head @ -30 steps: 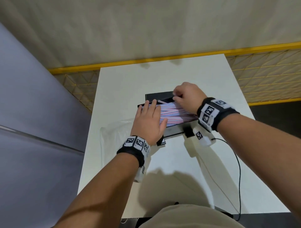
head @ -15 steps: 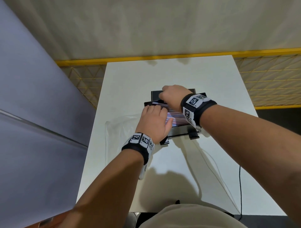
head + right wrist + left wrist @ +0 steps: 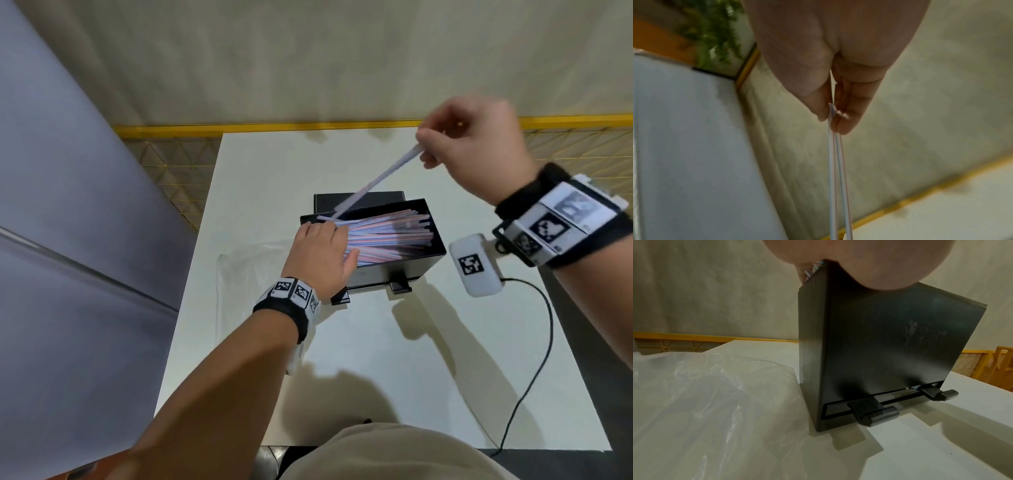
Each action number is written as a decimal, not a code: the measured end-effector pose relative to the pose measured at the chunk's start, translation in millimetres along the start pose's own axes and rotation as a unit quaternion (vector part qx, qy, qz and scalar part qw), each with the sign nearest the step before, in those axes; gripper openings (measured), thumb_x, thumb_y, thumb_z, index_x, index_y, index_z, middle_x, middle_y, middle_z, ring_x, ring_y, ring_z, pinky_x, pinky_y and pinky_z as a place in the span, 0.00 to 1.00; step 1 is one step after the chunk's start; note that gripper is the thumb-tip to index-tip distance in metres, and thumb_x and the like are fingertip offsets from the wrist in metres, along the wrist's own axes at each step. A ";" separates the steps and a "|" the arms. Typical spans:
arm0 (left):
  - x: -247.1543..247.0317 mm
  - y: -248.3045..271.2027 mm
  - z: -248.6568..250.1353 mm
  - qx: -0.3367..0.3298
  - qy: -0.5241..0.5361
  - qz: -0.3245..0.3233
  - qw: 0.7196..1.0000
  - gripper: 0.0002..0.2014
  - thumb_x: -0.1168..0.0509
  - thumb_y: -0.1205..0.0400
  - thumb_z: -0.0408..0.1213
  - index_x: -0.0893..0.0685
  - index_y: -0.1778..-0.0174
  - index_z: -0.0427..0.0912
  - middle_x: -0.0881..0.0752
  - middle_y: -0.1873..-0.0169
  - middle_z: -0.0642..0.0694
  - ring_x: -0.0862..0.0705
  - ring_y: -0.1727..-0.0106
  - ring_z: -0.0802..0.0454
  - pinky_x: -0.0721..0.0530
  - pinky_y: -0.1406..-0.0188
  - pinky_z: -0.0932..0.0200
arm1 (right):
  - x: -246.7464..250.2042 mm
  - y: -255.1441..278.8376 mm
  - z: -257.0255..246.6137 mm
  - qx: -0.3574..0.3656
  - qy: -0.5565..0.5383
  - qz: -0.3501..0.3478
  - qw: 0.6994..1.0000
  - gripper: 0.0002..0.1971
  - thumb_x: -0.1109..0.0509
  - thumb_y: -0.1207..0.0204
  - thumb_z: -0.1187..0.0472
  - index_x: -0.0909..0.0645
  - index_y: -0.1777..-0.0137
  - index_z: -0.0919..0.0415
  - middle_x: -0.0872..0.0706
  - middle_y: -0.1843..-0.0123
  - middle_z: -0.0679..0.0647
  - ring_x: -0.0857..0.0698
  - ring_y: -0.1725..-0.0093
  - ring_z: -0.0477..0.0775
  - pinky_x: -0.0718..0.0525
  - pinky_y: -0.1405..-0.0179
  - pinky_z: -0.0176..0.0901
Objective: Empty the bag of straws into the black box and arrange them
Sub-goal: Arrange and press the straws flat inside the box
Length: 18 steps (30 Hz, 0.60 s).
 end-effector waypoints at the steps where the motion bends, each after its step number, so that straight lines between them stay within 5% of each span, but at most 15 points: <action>1: -0.5 0.3 -0.2 0.001 0.001 -0.002 1.000 0.27 0.49 0.14 0.54 0.17 0.32 0.40 0.13 0.45 0.42 0.17 0.43 0.40 0.24 0.31 0.43 | 1.8 6.9 10.8 -0.027 -0.017 0.007 0.999 0.02 0.28 0.23 0.68 0.14 0.54 0.65 0.13 0.67 0.59 0.10 0.70 0.50 0.09 0.63 0.50; 5: -1.8 -1.3 -4.0 0.007 0.032 -0.011 0.999 0.30 0.49 0.14 0.56 0.20 0.25 0.39 0.14 0.36 0.42 0.17 0.34 0.40 0.32 0.19 0.40 | -12.2 38.4 73.1 -0.146 -0.038 -0.013 0.988 0.06 0.28 0.25 0.72 0.13 0.58 0.61 0.13 0.67 0.56 0.09 0.65 0.59 0.08 0.51 0.62; 8: 7.0 -5.7 -7.6 0.005 0.068 -0.041 0.997 0.30 0.45 0.12 0.56 0.23 0.21 0.40 0.16 0.29 0.42 0.20 0.28 0.42 0.41 0.13 0.43 | -29.2 58.5 106.4 -0.185 0.004 -0.057 0.981 0.09 0.27 0.27 0.72 0.13 0.60 0.56 0.11 0.65 0.52 0.10 0.60 0.59 0.09 0.47 0.55; 10: 18.0 -6.8 -8.2 -0.009 0.044 -0.032 0.998 0.29 0.40 0.13 0.57 0.23 0.22 0.41 0.15 0.30 0.43 0.18 0.30 0.42 0.37 0.16 0.44 | -35.5 65.3 110.5 -0.152 0.070 -0.082 0.983 0.09 0.27 0.26 0.70 0.13 0.58 0.55 0.12 0.62 0.49 0.13 0.58 0.56 0.16 0.53 0.39; 12: 26.7 -4.3 -9.2 -0.023 0.013 -0.002 1.000 0.29 0.38 0.16 0.59 0.19 0.27 0.42 0.14 0.36 0.44 0.17 0.36 0.41 0.29 0.24 0.43 | -41.5 67.8 106.1 -0.099 0.111 -0.112 0.983 0.09 0.28 0.26 0.72 0.12 0.55 0.57 0.12 0.58 0.49 0.14 0.54 0.53 0.23 0.53 0.34; 15: 36.9 1.5 -9.2 -0.040 0.004 0.068 0.997 0.30 0.36 0.19 0.60 0.17 0.31 0.40 0.16 0.38 0.40 0.17 0.40 0.37 0.22 0.33 0.43 | -53.2 68.3 104.0 -0.018 0.204 -0.169 0.964 0.14 0.33 0.29 0.76 0.12 0.52 0.59 0.12 0.53 0.54 0.15 0.50 0.59 0.21 0.49 0.43; 18: 39.5 1.5 0.9 -0.072 -0.022 0.056 0.996 0.36 0.40 0.18 0.61 0.24 0.20 0.39 0.24 0.23 0.35 0.26 0.23 0.34 0.30 0.20 0.35 | -61.1 68.6 104.1 0.039 0.294 -0.199 0.934 0.14 0.33 0.31 0.76 0.12 0.51 0.60 0.13 0.51 0.58 0.20 0.49 0.67 0.19 0.50 0.54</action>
Point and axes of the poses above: each hand's wrist, its own y-axis away from the middle knuckle, its own x-axis out of the back of the hand, z = x × y, the point moved 4 cm from there along -y, towards the middle knuckle
